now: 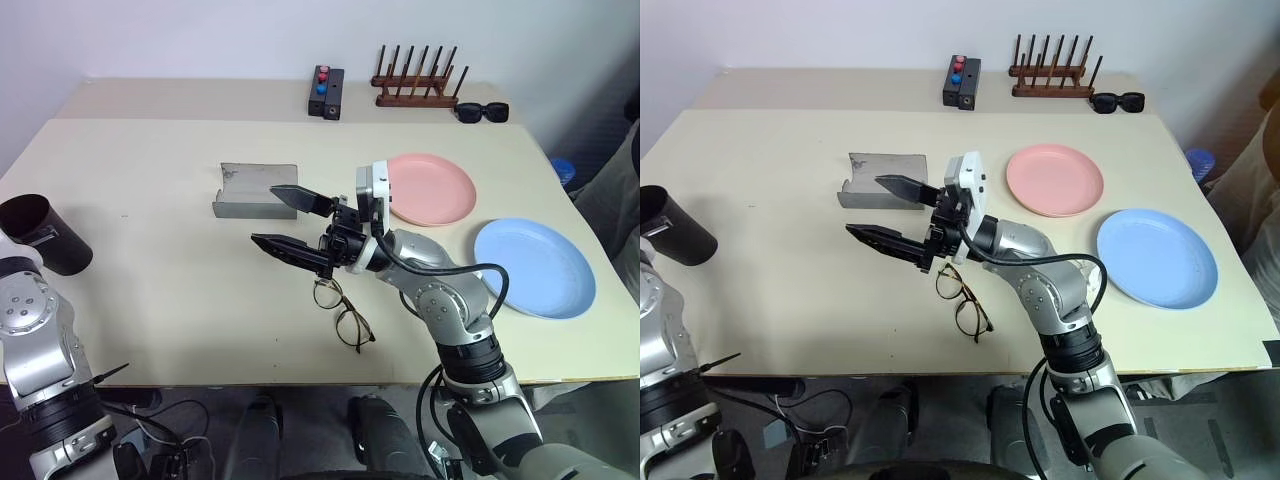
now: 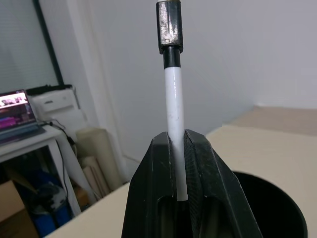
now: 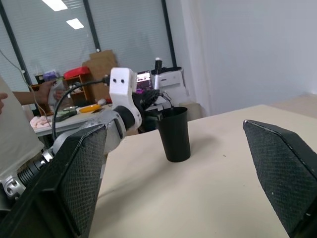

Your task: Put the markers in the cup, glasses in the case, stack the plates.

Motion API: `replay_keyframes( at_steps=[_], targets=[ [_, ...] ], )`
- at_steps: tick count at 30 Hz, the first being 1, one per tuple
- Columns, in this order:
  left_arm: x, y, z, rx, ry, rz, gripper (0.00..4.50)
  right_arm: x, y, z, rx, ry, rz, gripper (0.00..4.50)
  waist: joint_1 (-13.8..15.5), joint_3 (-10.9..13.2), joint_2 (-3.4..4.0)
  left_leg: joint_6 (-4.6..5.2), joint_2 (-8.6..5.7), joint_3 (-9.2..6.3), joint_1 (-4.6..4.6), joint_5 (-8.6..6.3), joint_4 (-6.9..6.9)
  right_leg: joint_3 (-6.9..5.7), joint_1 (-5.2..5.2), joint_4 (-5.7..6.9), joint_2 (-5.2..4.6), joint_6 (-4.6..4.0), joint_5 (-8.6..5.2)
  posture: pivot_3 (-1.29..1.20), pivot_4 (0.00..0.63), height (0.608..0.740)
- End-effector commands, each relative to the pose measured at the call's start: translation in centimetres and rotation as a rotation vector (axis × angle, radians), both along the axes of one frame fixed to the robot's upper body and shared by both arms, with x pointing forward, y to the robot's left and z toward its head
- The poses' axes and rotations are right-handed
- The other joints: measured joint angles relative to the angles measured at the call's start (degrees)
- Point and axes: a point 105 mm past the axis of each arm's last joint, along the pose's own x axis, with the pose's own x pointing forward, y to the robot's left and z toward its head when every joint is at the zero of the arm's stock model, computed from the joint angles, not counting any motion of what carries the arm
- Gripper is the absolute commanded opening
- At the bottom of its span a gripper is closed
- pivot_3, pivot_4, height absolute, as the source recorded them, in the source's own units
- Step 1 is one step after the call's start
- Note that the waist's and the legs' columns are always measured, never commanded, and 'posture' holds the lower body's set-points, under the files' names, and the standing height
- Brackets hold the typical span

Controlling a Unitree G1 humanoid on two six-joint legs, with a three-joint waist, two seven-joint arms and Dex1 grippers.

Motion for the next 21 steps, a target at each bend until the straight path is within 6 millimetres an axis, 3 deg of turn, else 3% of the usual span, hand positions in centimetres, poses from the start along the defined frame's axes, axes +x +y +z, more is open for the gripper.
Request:
replay_keyframes(
  at_steps=[1, 21],
  targets=[
    [0.0, -0.3, 0.6, 0.029, -0.032, -0.006, 0.04, -0.7, -0.1, 1.1, 0.024, -0.039, 0.005, 4.5, -0.1, 0.0, 0.0, 0.0, 0.0, 0.0, 0.0, 0.0, 0.0, 0.0, 0.0, 0.0, 0.0, 0.0, 0.0, 0.0, 0.15, 0.74],
    [0.1, -0.5, -1.1, -0.027, -0.014, -0.003, 0.04, -0.7, 0.1, 0.4, 0.018, -0.028, 0.015, 4.5, -0.5, 0.0, 0.0, 0.0, 0.0, 0.0, 0.0, 0.0, -0.01, 0.0, 0.0, 0.0, 0.0, 0.05, 0.03, 0.0, 0.15, 0.74]
  ],
)
